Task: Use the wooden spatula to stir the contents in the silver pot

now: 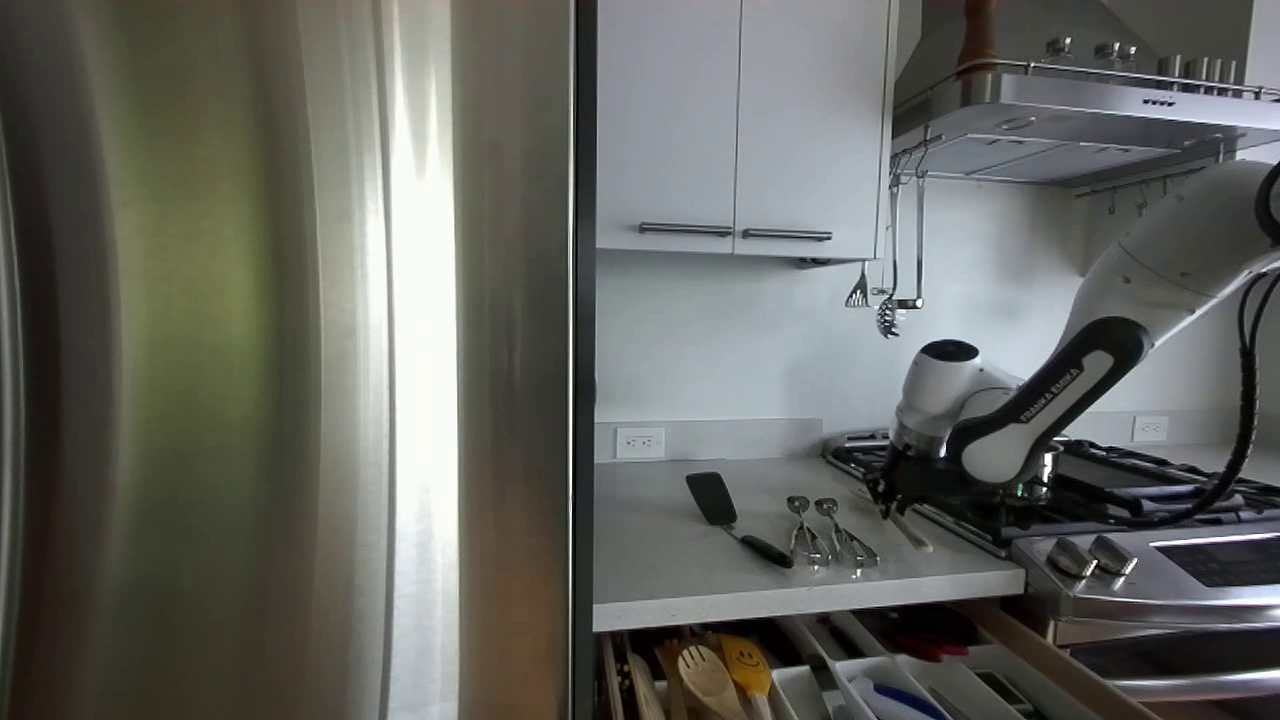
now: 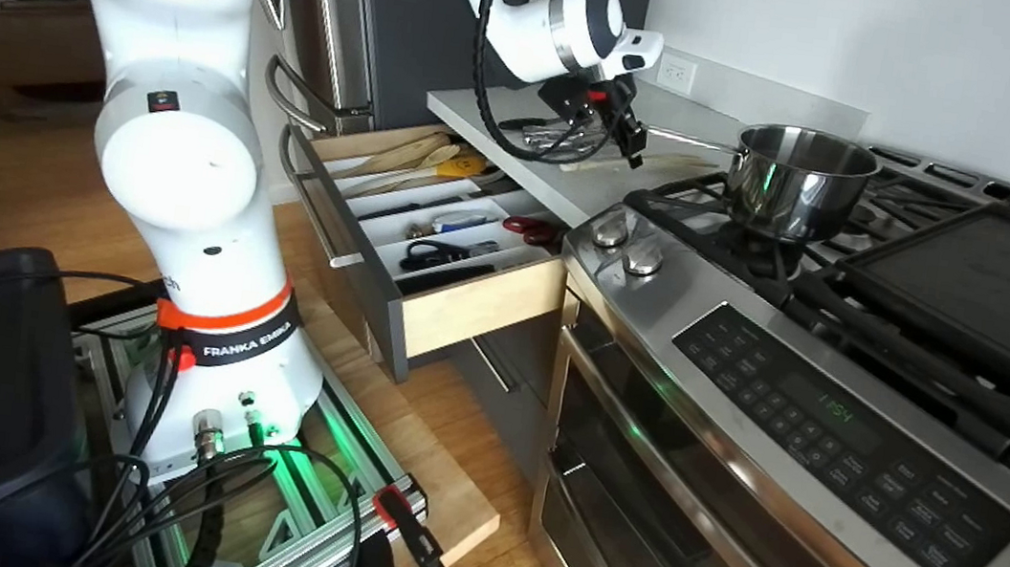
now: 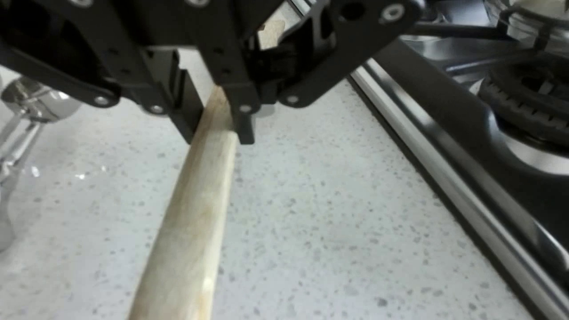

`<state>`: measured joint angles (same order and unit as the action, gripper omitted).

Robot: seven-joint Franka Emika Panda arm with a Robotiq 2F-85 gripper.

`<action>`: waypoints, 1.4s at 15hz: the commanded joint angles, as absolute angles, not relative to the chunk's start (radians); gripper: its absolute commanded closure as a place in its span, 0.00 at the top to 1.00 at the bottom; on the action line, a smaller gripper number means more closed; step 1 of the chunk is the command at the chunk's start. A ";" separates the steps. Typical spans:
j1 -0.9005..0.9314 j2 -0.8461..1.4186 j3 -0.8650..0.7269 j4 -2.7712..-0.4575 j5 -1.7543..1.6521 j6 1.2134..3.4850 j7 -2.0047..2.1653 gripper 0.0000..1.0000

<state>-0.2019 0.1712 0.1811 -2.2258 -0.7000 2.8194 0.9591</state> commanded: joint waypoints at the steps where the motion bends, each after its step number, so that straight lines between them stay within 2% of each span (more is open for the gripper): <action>1: -0.124 0.004 0.130 -2.293 -0.439 2.725 0.717 0.06; 2: -0.105 -0.031 0.115 -2.286 -0.362 2.671 0.640 0.06; 3: -0.175 -0.071 0.204 -2.287 -0.278 2.598 0.554 0.06; 4: -0.085 -0.108 0.109 -2.269 -0.216 2.537 0.476 0.06; 6: -0.068 -0.193 0.090 -2.232 -0.115 2.368 0.330 0.06; 13: -0.101 -0.333 0.003 -2.019 -0.130 1.862 0.235 0.06; 17: -0.133 -0.294 -0.091 -1.920 -0.099 1.732 0.181 0.06; 19: -0.131 -0.325 -0.079 -1.952 -0.128 1.766 0.202 0.06; 20: -0.136 -0.319 -0.092 -1.945 -0.125 1.765 0.191 0.24; 21: -0.137 -0.317 -0.093 -1.945 -0.126 1.765 0.191 0.24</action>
<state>-0.1354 -0.3187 -0.0944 -1.9483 -0.1267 1.7676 0.1917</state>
